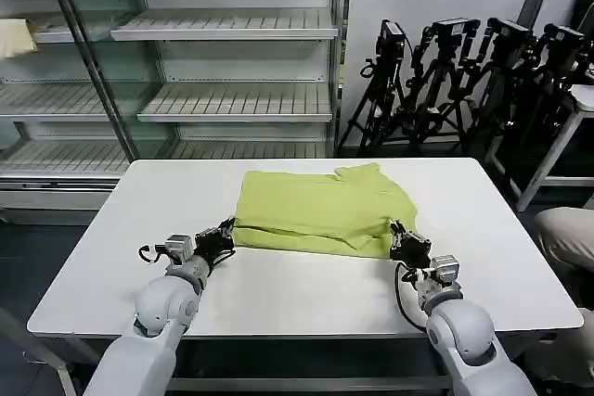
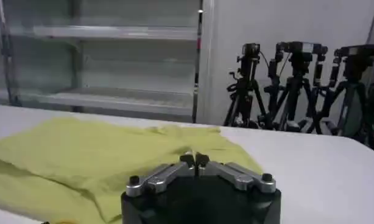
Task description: Fold and organize the clothes.
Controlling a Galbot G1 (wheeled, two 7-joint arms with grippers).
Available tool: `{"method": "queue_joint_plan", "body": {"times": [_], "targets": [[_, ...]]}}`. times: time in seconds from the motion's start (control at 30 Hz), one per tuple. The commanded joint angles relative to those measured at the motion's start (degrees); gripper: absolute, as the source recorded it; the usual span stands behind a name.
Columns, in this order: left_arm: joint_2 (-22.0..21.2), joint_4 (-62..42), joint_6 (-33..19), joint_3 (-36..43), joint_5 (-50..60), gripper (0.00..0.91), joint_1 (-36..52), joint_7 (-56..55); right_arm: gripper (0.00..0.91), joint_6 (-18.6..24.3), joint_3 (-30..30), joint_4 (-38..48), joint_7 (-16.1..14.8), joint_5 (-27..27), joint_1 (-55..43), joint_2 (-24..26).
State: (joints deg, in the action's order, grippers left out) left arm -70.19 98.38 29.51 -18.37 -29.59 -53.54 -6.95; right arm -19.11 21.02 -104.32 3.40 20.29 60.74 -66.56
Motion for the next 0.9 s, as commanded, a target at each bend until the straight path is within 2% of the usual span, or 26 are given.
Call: {"method": "queue_joint_plan", "body": {"times": [0.03,0.33,0.5,0.63,0.87,0.9], "targets": [[-0.11,-3.71,-0.59,0.45,0.70,0.907,1.63,0.12,0.907,0.36,-0.64,3.79,-0.54,-0.39,-2.79,-0.14],[0.70,-0.34,-2.67,-0.89,2.66,0.907,0.18,1.99,0.907,2.15,1.06,5.04,-1.13,-0.65,-2.52,-0.36],[1.91,6.43,-2.72,-2.17,2.68,0.907,-4.79,1.39,0.907,1.55,4.32,1.05,-0.86,0.01,2.29,1.20],[3.39,11.87,-1.42,-1.33,3.01,0.907,-11.54,1.11,0.907,0.97,7.14,-4.38,-0.45,0.37,9.80,3.24],[3.77,12.46,3.51,-1.03,5.73,0.907,-12.82,0.02,0.907,-0.77,9.93,-9.40,2.07,0.40,18.26,2.73],[3.79,11.36,3.54,-0.90,5.61,0.907,-12.03,-0.45,0.292,-1.64,10.27,-9.65,2.74,0.55,18.66,2.66]]}}
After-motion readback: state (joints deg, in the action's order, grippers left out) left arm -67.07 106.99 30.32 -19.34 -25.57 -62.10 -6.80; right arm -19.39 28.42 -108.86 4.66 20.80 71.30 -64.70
